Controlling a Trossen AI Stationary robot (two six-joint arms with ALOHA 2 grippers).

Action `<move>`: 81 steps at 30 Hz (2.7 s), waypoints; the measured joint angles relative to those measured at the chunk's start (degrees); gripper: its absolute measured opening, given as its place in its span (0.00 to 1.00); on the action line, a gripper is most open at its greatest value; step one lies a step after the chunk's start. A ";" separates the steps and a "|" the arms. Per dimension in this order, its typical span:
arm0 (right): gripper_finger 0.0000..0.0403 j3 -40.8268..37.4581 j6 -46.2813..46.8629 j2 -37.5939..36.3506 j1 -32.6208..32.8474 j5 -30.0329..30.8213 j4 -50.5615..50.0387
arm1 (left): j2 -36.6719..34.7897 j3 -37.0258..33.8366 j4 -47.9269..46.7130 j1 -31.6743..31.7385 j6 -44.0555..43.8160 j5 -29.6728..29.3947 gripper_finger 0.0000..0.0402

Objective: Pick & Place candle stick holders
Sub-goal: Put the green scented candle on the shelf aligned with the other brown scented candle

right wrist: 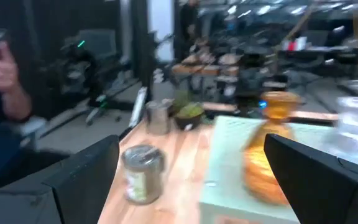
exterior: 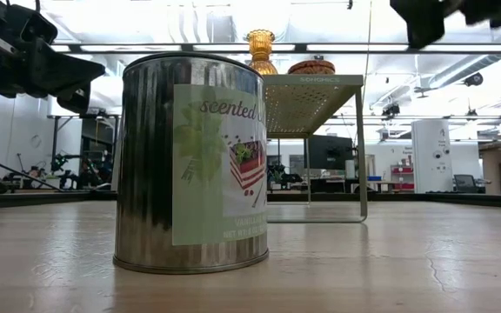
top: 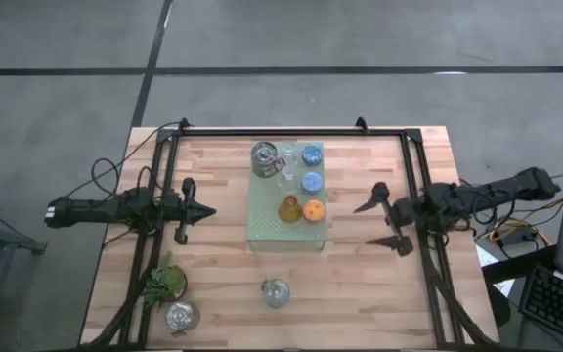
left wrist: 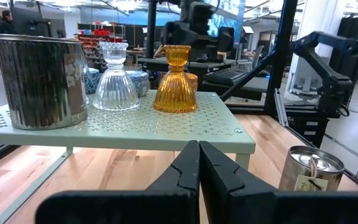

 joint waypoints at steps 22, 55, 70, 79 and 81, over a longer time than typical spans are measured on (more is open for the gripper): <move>0.97 -18.66 3.17 -24.14 -7.93 0.73 -0.34 | 0.00 0.00 0.00 0.02 0.00 0.00 0.02; 0.97 -18.51 3.10 -22.59 -7.87 0.76 -3.28 | 0.02 0.00 0.00 0.02 0.02 0.00 0.02; 0.97 -18.47 3.07 -22.59 -7.87 0.76 -3.28 | 0.02 0.00 0.00 0.01 0.02 0.00 0.02; 0.97 -18.45 3.07 -22.59 -7.87 0.76 -3.28 | 0.02 0.00 0.00 0.02 0.02 0.00 0.02; 0.97 -18.45 3.07 -22.59 -7.87 0.76 -3.28 | 0.02 0.00 0.02 0.00 0.02 0.00 0.02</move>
